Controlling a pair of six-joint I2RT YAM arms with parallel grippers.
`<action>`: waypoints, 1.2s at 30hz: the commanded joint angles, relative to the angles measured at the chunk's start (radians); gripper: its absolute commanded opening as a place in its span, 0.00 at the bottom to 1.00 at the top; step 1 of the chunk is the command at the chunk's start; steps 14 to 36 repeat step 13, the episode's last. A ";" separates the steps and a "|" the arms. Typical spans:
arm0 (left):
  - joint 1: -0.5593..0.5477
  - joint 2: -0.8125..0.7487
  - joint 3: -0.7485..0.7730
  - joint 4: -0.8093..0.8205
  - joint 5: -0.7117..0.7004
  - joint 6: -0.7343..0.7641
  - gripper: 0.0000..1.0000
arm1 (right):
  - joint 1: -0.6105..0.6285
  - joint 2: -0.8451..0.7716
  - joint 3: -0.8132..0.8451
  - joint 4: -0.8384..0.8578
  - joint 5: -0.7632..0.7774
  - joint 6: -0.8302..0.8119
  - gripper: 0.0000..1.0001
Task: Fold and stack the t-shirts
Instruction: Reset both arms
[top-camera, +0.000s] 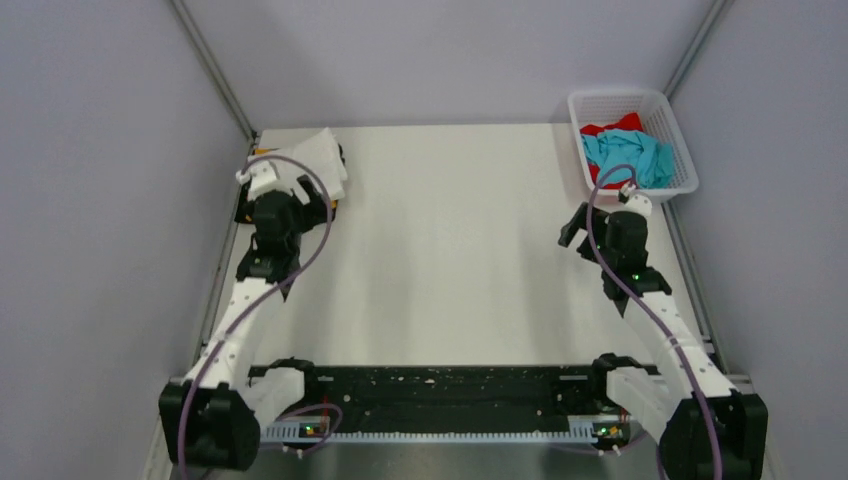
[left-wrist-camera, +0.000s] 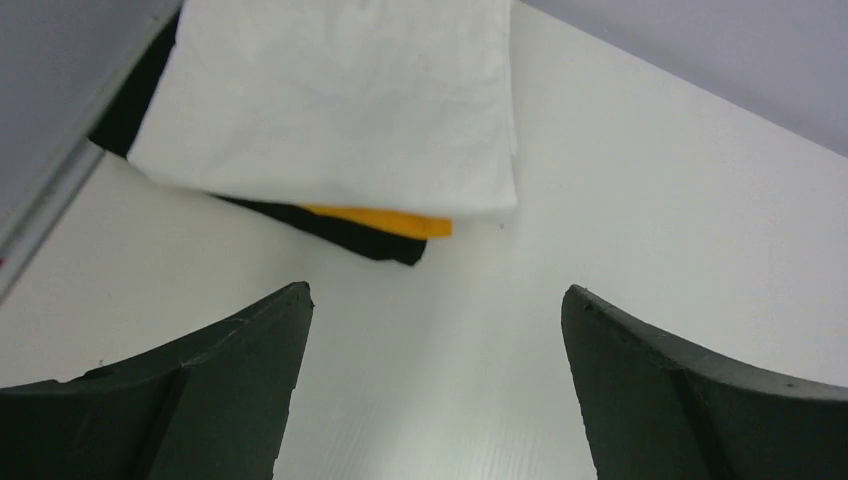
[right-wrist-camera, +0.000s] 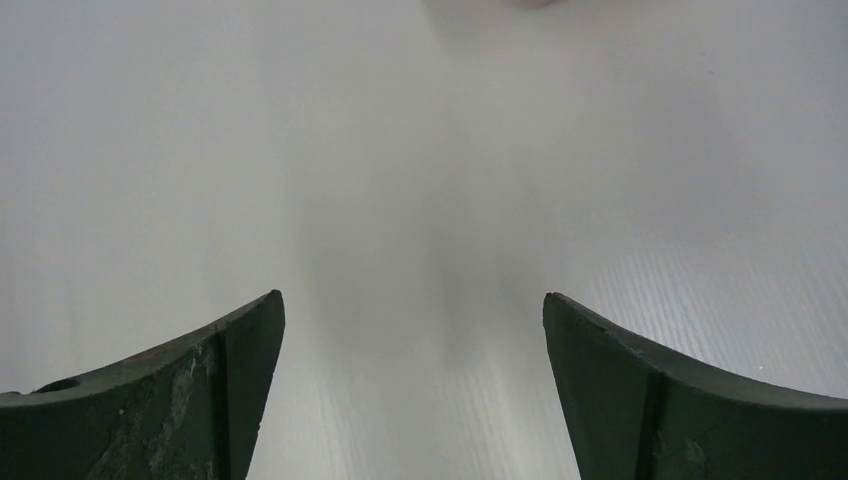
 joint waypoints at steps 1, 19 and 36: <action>-0.011 -0.232 -0.281 0.083 0.017 -0.116 0.99 | -0.002 -0.138 -0.151 0.066 0.155 0.014 0.99; -0.012 -0.607 -0.675 0.428 -0.076 0.005 0.99 | -0.002 -0.266 -0.435 0.510 0.180 -0.006 0.99; -0.012 -0.607 -0.675 0.428 -0.076 0.005 0.99 | -0.002 -0.266 -0.435 0.510 0.180 -0.006 0.99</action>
